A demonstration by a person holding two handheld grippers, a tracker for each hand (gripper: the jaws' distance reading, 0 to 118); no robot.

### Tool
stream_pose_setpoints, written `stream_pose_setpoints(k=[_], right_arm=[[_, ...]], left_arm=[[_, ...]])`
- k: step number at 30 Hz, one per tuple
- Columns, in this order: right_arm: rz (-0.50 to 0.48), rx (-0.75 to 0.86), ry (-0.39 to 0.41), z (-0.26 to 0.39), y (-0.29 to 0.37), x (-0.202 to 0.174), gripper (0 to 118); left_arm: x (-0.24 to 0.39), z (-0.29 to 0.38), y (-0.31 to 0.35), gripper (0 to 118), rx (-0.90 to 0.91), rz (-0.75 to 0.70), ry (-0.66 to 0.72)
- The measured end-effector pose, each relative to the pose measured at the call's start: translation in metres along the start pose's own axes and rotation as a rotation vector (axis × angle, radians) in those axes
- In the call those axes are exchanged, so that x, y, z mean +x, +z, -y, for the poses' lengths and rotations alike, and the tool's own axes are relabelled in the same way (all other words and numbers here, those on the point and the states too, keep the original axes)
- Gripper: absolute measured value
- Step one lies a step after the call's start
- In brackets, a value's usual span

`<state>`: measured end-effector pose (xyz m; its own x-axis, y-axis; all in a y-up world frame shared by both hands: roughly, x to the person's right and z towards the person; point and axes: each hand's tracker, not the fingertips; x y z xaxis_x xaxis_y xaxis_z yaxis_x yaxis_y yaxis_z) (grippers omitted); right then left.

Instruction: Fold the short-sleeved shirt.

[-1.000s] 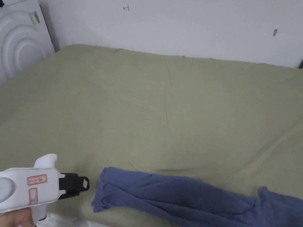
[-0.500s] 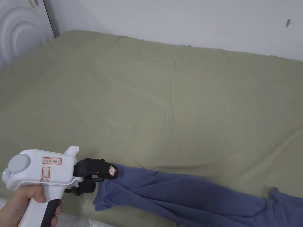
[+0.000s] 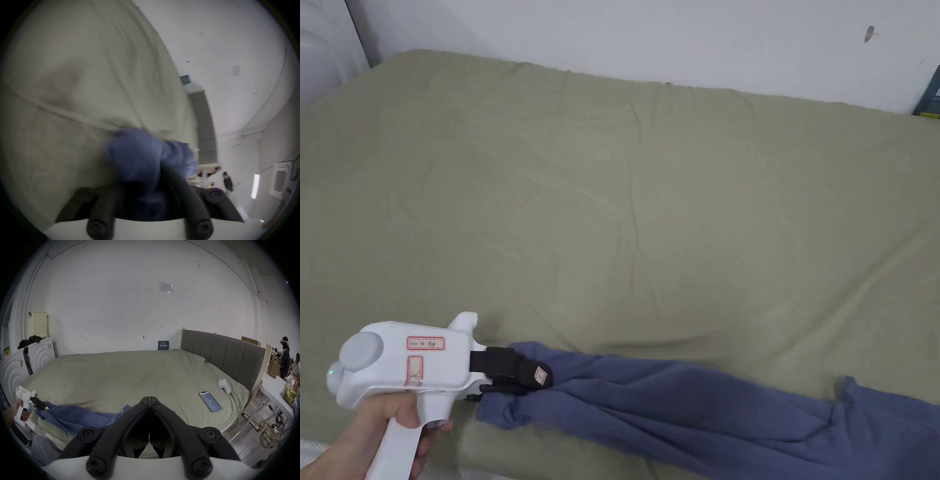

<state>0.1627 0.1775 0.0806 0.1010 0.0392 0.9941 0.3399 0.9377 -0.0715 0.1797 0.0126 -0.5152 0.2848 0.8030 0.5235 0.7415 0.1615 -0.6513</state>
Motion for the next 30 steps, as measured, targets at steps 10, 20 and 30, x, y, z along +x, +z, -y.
stream_pose_setpoints(k=[10,20,30], right_arm=[[-0.042,0.018,-0.040,-0.001,-0.001,0.003,1],[-0.083,-0.027,-0.024,0.006,-0.012,0.002,1],[-0.076,-0.027,-0.039,0.017,-0.010,0.016,1]], left_arm=[[0.028,0.002,0.085,6,0.163,-0.123,-0.027],[0.119,0.026,0.098,6,0.202,-0.458,-0.195],[0.232,0.064,-0.021,6,0.094,-0.637,-0.465]])
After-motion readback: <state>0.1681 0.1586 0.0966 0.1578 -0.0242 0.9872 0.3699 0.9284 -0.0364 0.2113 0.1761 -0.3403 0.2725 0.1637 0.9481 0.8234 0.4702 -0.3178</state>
